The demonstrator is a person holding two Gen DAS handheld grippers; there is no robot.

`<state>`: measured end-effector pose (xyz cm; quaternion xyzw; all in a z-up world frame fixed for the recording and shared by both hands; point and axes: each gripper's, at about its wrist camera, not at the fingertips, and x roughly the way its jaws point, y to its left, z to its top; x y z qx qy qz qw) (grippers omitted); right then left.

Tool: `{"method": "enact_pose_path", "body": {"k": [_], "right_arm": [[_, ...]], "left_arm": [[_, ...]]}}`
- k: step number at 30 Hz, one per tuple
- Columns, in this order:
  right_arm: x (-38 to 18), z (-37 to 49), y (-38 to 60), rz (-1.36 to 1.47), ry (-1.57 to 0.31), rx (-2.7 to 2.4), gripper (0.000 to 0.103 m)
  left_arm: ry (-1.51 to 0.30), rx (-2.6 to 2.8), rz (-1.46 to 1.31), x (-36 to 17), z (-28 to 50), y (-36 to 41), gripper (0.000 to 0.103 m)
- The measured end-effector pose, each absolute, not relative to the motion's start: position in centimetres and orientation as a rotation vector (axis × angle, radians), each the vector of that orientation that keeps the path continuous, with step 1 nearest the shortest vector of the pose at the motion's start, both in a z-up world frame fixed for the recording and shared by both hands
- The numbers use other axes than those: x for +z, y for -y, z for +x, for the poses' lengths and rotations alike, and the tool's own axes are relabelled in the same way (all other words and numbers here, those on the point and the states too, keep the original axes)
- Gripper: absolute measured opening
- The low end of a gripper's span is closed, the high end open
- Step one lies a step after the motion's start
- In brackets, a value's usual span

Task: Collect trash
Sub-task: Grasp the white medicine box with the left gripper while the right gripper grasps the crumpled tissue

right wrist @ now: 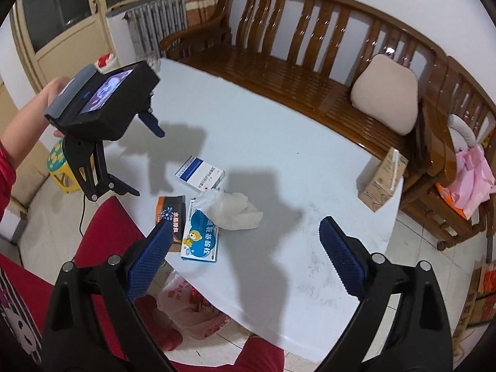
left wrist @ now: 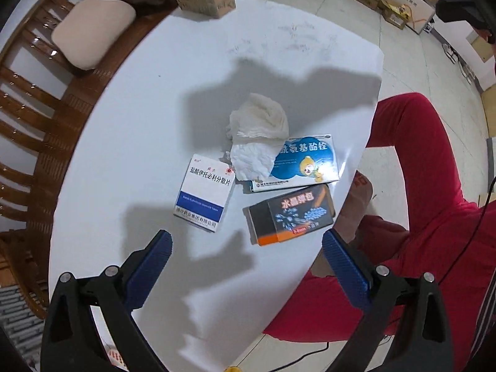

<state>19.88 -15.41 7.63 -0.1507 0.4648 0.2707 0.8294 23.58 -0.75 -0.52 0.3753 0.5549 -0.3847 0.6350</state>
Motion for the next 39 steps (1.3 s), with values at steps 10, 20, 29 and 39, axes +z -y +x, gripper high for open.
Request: {"method": "enact_pose_path", "body": {"k": [10, 20, 29, 39], "right_arm": [[3.4, 22.7, 12.9, -0.372, -1.080, 0.642, 0.093], [-1.8, 24.4, 10.5, -0.356, -1.195, 0.721, 0.093], [-6.5, 26.0, 9.1, -0.308, -1.281, 0.764, 0.093], [-10.0, 28.2, 8.7, -0.244, -1.319, 0.745, 0.093]], "left_arm": [[-1.338, -0.911, 0.915, -4.7, 25.8, 1.2, 0.095], [-1.380, -0.906, 0.924, -7.9, 28.3, 0.8, 0.095], [-1.411, -0.914, 0.926, -10.3, 30.2, 1.0, 0.095], [-1.441, -0.924, 0.935, -12.4, 32.1, 1.0, 0.095]]}}
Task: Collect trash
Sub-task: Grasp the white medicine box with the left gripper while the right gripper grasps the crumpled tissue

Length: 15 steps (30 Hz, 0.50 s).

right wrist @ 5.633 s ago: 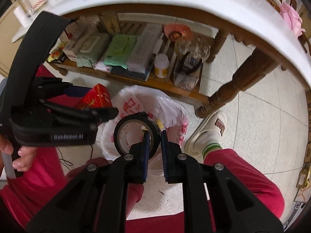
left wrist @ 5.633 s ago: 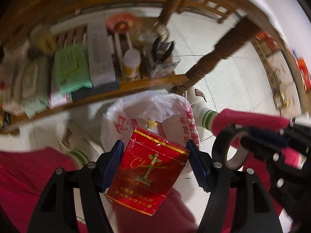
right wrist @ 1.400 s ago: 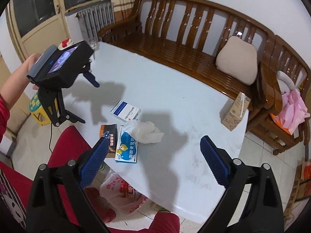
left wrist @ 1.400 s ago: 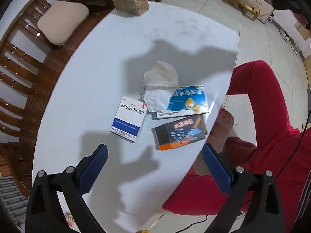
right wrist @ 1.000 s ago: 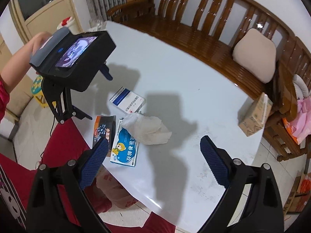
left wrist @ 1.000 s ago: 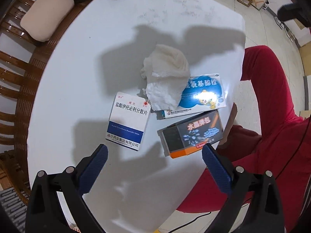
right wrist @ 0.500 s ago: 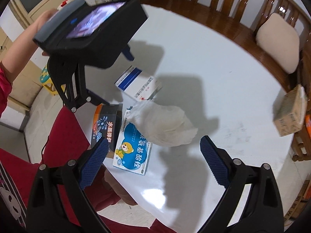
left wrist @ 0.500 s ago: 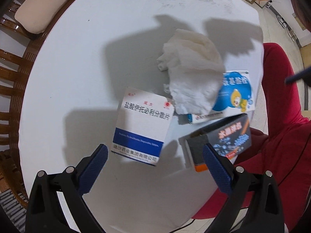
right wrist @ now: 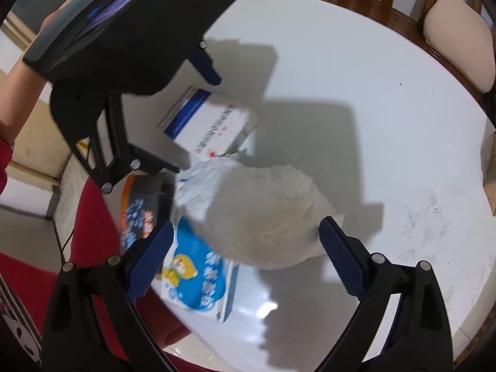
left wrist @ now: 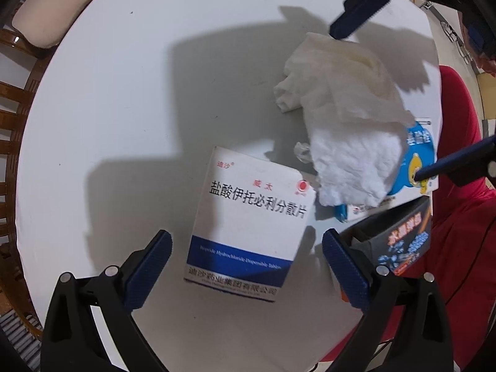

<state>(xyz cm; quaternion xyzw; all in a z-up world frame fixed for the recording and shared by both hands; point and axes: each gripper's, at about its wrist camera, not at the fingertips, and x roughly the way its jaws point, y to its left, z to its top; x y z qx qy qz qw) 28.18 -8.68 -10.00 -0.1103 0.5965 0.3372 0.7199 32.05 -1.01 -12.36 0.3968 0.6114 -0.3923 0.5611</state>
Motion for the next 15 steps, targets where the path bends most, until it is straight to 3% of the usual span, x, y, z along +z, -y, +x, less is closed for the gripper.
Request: {"method": "enact_pose_path", "body": {"k": [6, 8, 10, 12, 15], "right_arm": [[-10.9, 29.7, 9.0, -0.167, -1.330, 0.736, 0.091], [-11.1, 30.0, 9.0, -0.151, -1.338, 0.737, 0.083], [-11.3, 30.2, 9.0, -0.138, -1.337, 0.733, 0.067], [-11.3, 30.4, 9.1, -0.124, -1.336, 0.732, 0.066], [-11.2, 30.8, 9.3, -0.101, -1.333, 0.727, 0.052]], "left_arm": [[-1.404, -0.938, 0.945, -12.8, 32.5, 1.1, 0.095], [-1.394, -0.936, 0.931, -12.8, 32.7, 1.1, 0.095], [-1.385, -0.930, 0.909, -12.8, 33.0, 1.1, 0.095], [-1.375, -0.922, 0.884, -12.5, 32.6, 1.4, 0.093], [-1.361, -0.906, 0.840, -12.0, 33.0, 2.5, 0.085]]}}
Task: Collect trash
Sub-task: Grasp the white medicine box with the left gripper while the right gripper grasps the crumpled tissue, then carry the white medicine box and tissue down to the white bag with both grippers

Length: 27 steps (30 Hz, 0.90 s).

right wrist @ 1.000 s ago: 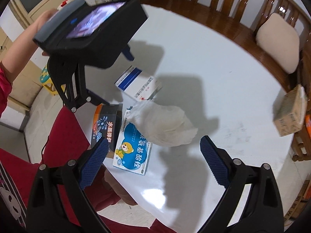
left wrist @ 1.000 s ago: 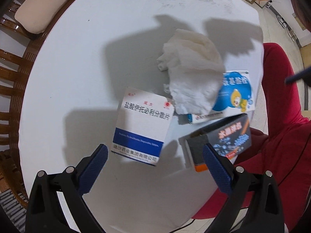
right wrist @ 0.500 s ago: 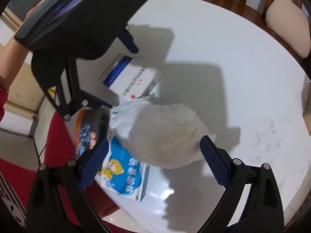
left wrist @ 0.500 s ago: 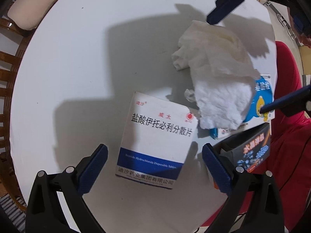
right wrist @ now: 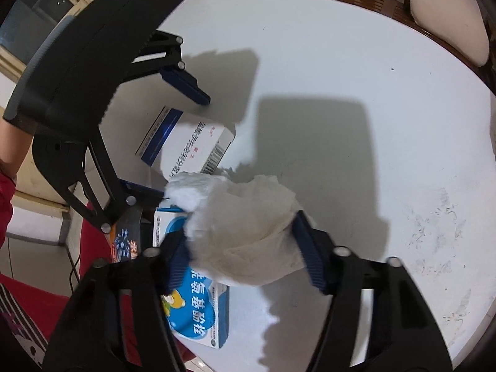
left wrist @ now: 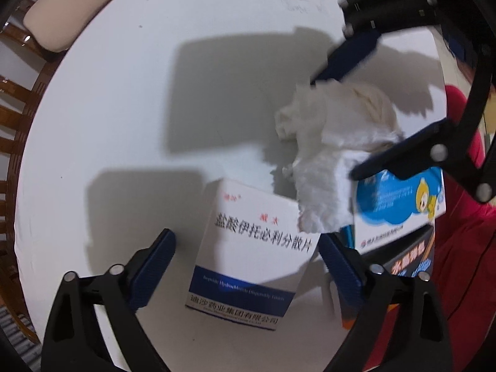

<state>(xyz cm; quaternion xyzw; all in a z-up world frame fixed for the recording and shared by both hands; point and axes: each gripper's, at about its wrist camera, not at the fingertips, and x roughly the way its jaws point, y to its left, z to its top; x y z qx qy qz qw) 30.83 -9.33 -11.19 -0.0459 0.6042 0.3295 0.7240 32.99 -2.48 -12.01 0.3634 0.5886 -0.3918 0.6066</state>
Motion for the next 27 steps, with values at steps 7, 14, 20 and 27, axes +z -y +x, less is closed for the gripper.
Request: {"method": "enact_pose_path", "body": {"k": [7, 14, 20, 27], "right_arm": [[-11.1, 31.3, 9.8, -0.065, -1.321, 0.684, 0.035], [-10.6, 31.1, 10.6, -0.078, -1.306, 0.574, 0.027], [-8.6, 30.6, 11.3, -0.103, -1.237, 0.503, 0.027], [-3.9, 27.3, 12.2, -0.142, -1.111, 0.446, 0.027]], "left_arm": [[-1.354, -0.840, 0.771, -11.5, 33.1, 2.8, 0.065], [-1.358, -0.635, 0.646, -11.5, 33.6, 1.2, 0.065], [-1.343, -0.526, 0.550, -10.2, 35.1, -0.4, 0.065], [-1.293, -0.487, 0.467, -6.8, 32.9, -1.8, 0.065]]}}
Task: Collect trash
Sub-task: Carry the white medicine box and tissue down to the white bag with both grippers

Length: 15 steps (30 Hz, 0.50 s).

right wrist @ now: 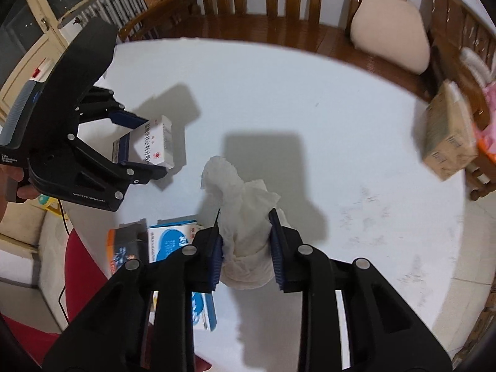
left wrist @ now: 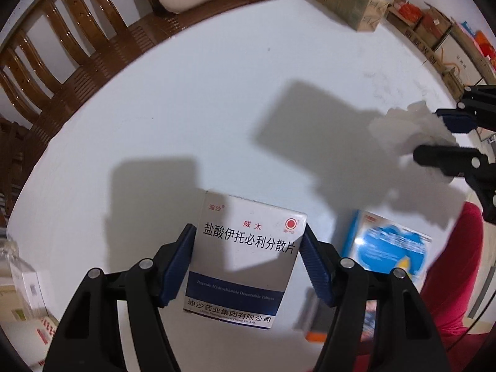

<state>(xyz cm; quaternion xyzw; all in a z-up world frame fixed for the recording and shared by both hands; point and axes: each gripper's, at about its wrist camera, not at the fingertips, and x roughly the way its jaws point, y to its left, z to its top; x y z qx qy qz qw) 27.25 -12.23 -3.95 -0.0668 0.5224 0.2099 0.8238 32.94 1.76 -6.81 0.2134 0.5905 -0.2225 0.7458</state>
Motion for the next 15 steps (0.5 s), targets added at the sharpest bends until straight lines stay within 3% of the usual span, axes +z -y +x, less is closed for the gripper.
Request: {"method": "enact_pose_path", "body": {"k": [15], "right_arm": [[5.0, 14.9, 13.2, -0.154, -0.906, 0.366, 0.027]], "left_arm": [[-1.142, -0.483, 0.391, 2.8, 18.7, -1.6, 0.065]]}}
